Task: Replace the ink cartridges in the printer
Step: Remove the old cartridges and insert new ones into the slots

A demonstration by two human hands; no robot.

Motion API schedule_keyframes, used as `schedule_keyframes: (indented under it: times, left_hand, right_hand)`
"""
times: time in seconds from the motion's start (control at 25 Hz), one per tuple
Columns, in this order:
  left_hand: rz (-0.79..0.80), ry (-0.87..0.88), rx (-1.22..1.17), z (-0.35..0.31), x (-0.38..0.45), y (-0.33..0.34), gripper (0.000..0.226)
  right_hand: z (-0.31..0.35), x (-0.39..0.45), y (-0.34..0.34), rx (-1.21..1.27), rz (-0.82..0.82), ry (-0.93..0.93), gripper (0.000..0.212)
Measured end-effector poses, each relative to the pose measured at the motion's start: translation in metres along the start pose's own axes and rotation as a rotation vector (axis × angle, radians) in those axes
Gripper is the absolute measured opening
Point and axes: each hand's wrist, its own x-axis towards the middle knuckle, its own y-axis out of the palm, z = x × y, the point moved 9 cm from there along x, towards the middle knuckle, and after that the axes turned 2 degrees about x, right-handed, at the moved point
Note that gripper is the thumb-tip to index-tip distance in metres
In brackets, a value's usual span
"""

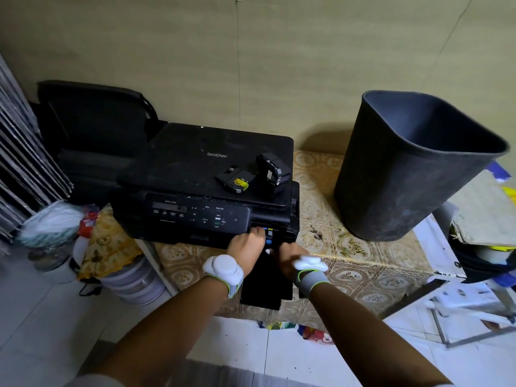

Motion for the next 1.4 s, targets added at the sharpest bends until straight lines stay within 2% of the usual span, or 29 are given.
schedule_keyframes:
  times: [0.12,0.28,0.32,0.4,0.44,0.64,0.76,0.88,1.16,1.4]
  left_hand:
    - [-0.097,0.149,0.107,-0.013,-0.011,-0.010,0.049]
    - [-0.274,0.296,0.111,-0.020,-0.012,-0.029,0.033]
    - [-0.327,0.267,0.112,-0.013,-0.010,-0.035,0.041]
    - [-0.211,0.204,0.069,0.003,0.001,-0.026,0.066]
    - [-0.159,0.204,0.064,0.007,0.005,-0.019,0.070]
    - [-0.217,0.239,-0.074,0.017,0.012,-0.018,0.056]
    - [-0.325,0.290,-0.118,0.020,0.014,-0.028,0.047]
    - [-0.368,0.356,-0.189,0.022,0.019,-0.034,0.043]
    - [-0.439,0.375,-0.285,0.024,0.018,-0.031,0.042]
    - [-0.444,0.378,-0.311,0.024,0.019,-0.032,0.044]
  right_hand:
    - [0.005,0.000,0.001,-0.036,-0.007,-0.013,0.057]
    - [0.012,0.001,0.000,-0.059,-0.062,-0.063,0.055]
    - [0.013,0.001,-0.001,-0.057,-0.075,-0.059,0.056]
    - [0.015,0.002,-0.003,-0.061,-0.086,-0.048,0.057]
    - [0.015,0.003,-0.003,-0.062,-0.088,-0.044,0.058]
    - [0.019,0.002,-0.001,-0.104,-0.107,-0.102,0.054]
    - [0.026,0.004,-0.001,-0.150,-0.115,-0.148,0.044]
    - [0.029,0.007,0.001,-0.168,-0.132,-0.151,0.037]
    - [0.030,0.018,0.009,-0.084,-0.168,-0.048,0.042]
    - [0.027,0.019,0.009,-0.096,-0.159,-0.069,0.045]
